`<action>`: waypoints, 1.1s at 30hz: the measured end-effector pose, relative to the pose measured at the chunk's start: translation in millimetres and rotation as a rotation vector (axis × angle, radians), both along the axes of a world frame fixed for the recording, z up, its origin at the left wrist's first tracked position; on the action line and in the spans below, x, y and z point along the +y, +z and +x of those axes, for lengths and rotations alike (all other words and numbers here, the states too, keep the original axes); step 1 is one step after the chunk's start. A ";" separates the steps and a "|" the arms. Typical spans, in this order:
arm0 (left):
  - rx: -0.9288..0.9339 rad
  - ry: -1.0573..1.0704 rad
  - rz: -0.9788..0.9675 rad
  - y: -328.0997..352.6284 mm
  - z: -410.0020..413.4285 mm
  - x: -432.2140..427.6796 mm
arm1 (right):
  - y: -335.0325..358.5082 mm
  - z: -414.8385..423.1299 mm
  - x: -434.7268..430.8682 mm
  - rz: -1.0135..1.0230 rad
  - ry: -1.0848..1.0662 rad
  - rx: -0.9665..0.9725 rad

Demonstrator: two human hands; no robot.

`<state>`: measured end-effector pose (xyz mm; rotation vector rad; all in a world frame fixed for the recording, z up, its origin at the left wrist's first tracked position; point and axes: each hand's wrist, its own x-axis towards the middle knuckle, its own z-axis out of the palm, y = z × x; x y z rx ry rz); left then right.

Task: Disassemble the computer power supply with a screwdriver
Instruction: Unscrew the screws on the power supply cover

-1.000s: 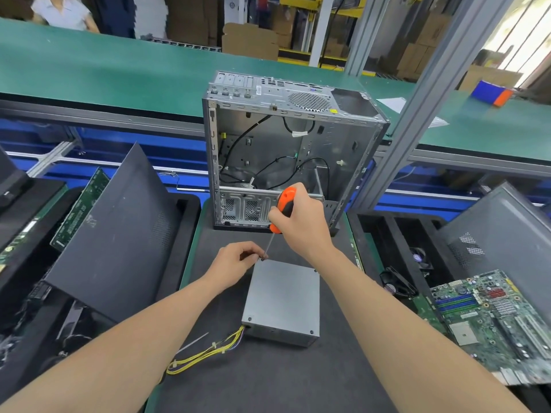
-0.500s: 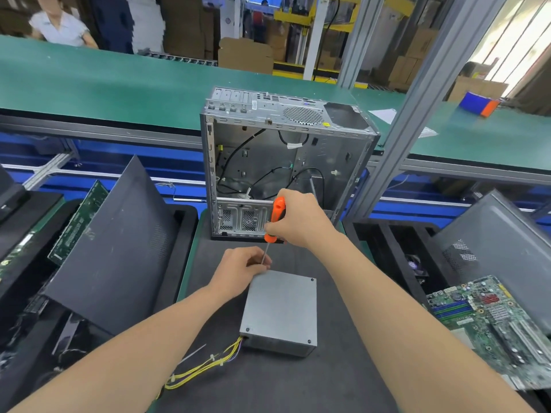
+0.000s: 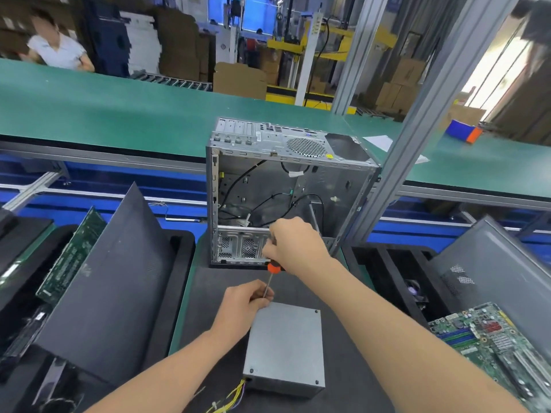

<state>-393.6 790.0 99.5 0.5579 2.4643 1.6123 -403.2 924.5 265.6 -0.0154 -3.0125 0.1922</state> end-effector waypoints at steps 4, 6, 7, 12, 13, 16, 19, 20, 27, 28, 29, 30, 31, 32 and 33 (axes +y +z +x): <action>0.001 -0.025 -0.013 -2.7 -3.9 -1.6 | 4.5 -3.2 17.4 -0.023 0.289 -0.024; -0.004 -0.061 -0.025 -3.9 -10.3 -2.9 | 4.6 -7.5 28.1 -0.020 0.497 -0.038; -0.004 -0.087 -0.037 -4.5 -13.7 -3.8 | 4.3 -9.9 32.3 -0.013 0.586 -0.043; 0.035 -0.041 -0.088 -5.2 -13.0 0.1 | 6.6 -7.4 41.7 -0.094 0.639 -0.020; 0.036 -0.021 -0.090 -4.0 -9.9 1.3 | 7.4 -2.9 39.1 -0.066 0.596 -0.022; 0.023 0.015 -0.108 3.7 -6.0 4.4 | 8.9 5.6 23.1 0.114 0.306 0.046; 0.008 0.036 -0.103 9.6 -0.2 5.3 | 3.6 5.8 -2.1 0.166 0.027 0.100; 0.008 0.041 -0.102 10.4 1.2 5.5 | 1.0 4.8 -8.6 0.154 -0.019 0.107; -0.002 0.040 -0.077 -1.7 1.4 1.9 | -4.9 -5.9 2.7 0.087 0.327 0.116; -0.006 0.040 -0.072 -3.8 1.9 1.4 | -0.7 -8.1 7.3 0.061 0.501 0.057; -0.005 0.040 -0.072 -5.2 2.3 1.4 | 4.3 -9.8 11.1 0.033 0.653 -0.004; -0.001 0.044 -0.073 -6.6 2.9 1.5 | 8.8 -11.2 14.0 0.011 0.758 -0.054; 0.006 0.057 -0.069 -8.4 3.9 2.4 | 12.3 -12.6 16.4 -0.002 0.814 -0.082; 0.014 0.080 -0.064 -10.0 5.2 3.7 | 15.2 -13.5 18.6 -0.011 0.837 -0.090; 0.016 0.110 -0.058 -11.2 6.4 5.9 | 16.7 -13.1 19.9 -0.021 0.841 -0.087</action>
